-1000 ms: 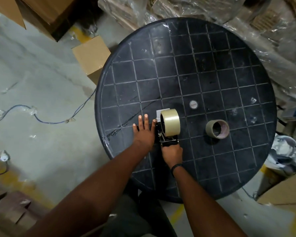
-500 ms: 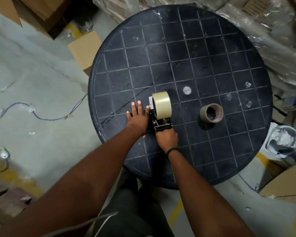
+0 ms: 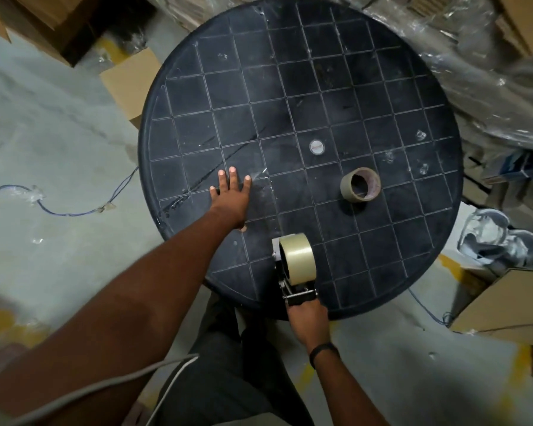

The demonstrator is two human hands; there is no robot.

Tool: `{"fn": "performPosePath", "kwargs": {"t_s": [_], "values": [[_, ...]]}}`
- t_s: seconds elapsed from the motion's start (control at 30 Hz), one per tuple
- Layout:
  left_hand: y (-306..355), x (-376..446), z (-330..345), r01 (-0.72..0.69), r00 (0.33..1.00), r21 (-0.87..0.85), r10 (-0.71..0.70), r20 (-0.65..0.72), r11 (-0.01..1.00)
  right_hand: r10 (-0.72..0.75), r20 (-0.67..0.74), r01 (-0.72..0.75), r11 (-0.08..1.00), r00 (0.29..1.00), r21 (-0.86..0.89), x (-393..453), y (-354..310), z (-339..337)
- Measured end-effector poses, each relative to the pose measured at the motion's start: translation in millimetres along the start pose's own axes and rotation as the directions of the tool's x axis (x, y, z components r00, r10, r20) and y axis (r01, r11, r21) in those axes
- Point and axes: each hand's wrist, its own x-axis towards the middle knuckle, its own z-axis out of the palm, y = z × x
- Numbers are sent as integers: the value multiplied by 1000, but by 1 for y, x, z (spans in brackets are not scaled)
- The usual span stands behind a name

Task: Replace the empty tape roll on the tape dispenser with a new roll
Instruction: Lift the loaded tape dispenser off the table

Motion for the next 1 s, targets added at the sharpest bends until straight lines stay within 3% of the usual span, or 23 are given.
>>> {"fn": "performPosePath", "kwargs": {"t_s": [0.07,0.1,0.23,0.33,0.43,0.5,0.53,0.63,0.8,0.83,0.97,1.0], "values": [[0,-1,1,2,1000,-8,-2,-8,1000,-164,-57,161,986,985,-51,-23,41,9],[0,-1,2,1,1000,-7,-2,-15,1000,-101,68,103,994,993,-24,-34,58,15],[0,-1,2,8,999,-1,-8,-44,1000,-350,-62,320,904,935,-282,-60,114,38],[0,-3,1,8,998,4,-8,-55,1000,-314,2,311,941,949,-133,-61,121,46],[3,-5,2,16,997,12,-15,-74,1000,-140,42,129,971,989,203,-55,131,52],[3,-6,0,11,997,29,-9,-78,1000,-14,-68,35,948,998,317,-51,145,69],[4,-7,0,12,997,28,-10,-83,1000,-5,-43,21,935,999,355,-49,150,75],[5,-10,-2,7,997,21,-5,-77,1000,-24,-51,41,928,998,370,-50,151,77],[6,-12,-1,5,997,32,-2,-79,999,-82,-53,91,973,995,210,-56,141,68],[6,-13,-1,8,997,33,-5,-79,999,-103,-126,129,966,987,223,-58,140,66],[6,-12,-1,-1,997,44,5,-80,999,-61,45,36,905,997,424,-54,146,71],[5,-12,-1,-5,996,47,9,-85,999,-56,-25,61,896,998,440,-51,153,71]]}}
